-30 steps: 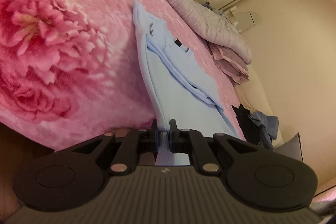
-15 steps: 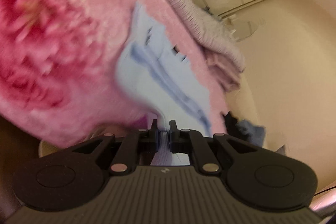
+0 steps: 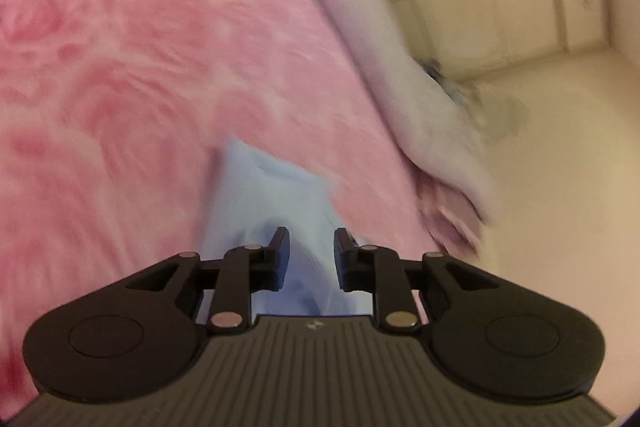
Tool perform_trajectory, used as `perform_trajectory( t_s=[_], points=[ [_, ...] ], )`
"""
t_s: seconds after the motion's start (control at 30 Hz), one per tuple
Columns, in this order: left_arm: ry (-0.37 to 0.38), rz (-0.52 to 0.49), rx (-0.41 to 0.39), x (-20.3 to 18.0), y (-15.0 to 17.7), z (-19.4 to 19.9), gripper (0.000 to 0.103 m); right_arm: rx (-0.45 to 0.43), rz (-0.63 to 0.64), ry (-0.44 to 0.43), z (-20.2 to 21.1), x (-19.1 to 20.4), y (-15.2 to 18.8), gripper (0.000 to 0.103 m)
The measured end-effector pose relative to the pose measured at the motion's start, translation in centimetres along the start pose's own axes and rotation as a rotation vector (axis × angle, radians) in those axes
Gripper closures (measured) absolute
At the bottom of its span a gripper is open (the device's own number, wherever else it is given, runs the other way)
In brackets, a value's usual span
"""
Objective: Fold clothes
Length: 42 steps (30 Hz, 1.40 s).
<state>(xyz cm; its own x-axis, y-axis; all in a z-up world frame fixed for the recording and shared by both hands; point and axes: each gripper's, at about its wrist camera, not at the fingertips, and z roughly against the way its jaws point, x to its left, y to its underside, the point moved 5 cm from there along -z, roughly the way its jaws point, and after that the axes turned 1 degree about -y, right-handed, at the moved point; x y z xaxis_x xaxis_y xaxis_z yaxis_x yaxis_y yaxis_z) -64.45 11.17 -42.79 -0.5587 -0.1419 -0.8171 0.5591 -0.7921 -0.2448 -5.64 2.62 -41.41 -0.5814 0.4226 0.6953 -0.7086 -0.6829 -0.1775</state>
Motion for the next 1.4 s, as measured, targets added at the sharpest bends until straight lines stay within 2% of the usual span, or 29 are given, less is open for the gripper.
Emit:
perform_trajectory(
  t_s=[0.07, 0.17, 0.2, 0.27, 0.37, 0.43, 0.5, 0.57, 0.63, 0.7, 0.8, 0.93, 1.03, 1.07, 1.2, 1.33, 1.4],
  points=[
    [-0.001, -0.057, -0.014, -0.2, -0.5, 0.3, 0.085, 0.01, -0.024, 0.027, -0.9, -1.0, -0.8, 0.07],
    [-0.018, -0.261, -0.002, -1.6, 1.1, 2.0, 0.085, -0.017, 0.146, -0.036, 0.4, -0.5, -0.1, 0.066],
    [-0.025, -0.33, 0.002, -2.1, 1.7, 2.6, 0.085, -0.047, 0.214, -0.029, 1.2, -0.4, 0.3, 0.066],
    [-0.038, -0.41, 0.033, -2.8, 3.5, 3.1, 0.085, -0.12, 0.348, -0.002, 2.8, -0.1, 1.3, 0.064],
    [-0.03, -0.497, 0.08, -3.8, 6.1, 3.5, 0.085, -0.179, 0.446, 0.017, 4.6, -0.3, 2.5, 0.063],
    [-0.015, -0.54, 0.104, -4.6, 7.5, 3.3, 0.085, -0.127, 0.513, -0.025, 5.3, -0.3, 3.7, 0.063],
    [-0.032, -0.575, 0.114, -4.8, 8.1, 2.5, 0.085, -0.07, 0.649, -0.041, 5.5, 0.1, 5.5, 0.063],
    [-0.06, -0.591, 0.123, -4.7, 8.4, 1.5, 0.085, -0.034, 0.792, 0.022, 4.7, 0.6, 7.1, 0.065],
    [-0.08, -0.596, 0.128, -4.7, 8.3, 0.5, 0.085, -0.016, 0.885, 0.104, 3.4, 1.0, 8.0, 0.073],
    [-0.098, -0.604, 0.127, -4.7, 8.0, -0.9, 0.085, -0.017, 0.951, 0.14, 2.1, 1.1, 8.2, 0.076],
    [-0.154, -0.582, 0.114, -4.1, 6.6, -3.4, 0.085, -0.063, 0.939, 0.119, -0.6, 1.7, 6.2, 0.076],
    [-0.213, -0.513, 0.064, -3.2, 4.2, -4.7, 0.084, -0.157, 0.706, 0.146, -2.4, 1.2, 1.1, 0.076],
    [-0.195, -0.439, 0.036, -2.6, 2.7, -4.4, 0.08, -0.142, 0.6, 0.123, -2.4, 0.4, -0.8, 0.076],
    [-0.199, -0.426, 0.029, -2.5, 2.4, -4.2, 0.077, -0.129, 0.601, 0.111, -2.4, 0.3, -0.9, 0.076],
    [-0.187, -0.488, 0.052, -3.0, 1.9, -4.3, 0.07, -0.076, 0.617, 0.059, -2.1, -0.5, -1.0, 0.076],
    [-0.175, -0.537, 0.1, -3.3, 1.6, -5.5, 0.068, -0.057, 0.652, -0.008, -2.1, -0.1, -1.4, 0.065],
    [-0.172, -0.571, 0.12, -3.4, 1.4, -6.3, 0.067, -0.056, 0.697, -0.019, -2.1, 0.4, -1.4, 0.064]
  ],
)
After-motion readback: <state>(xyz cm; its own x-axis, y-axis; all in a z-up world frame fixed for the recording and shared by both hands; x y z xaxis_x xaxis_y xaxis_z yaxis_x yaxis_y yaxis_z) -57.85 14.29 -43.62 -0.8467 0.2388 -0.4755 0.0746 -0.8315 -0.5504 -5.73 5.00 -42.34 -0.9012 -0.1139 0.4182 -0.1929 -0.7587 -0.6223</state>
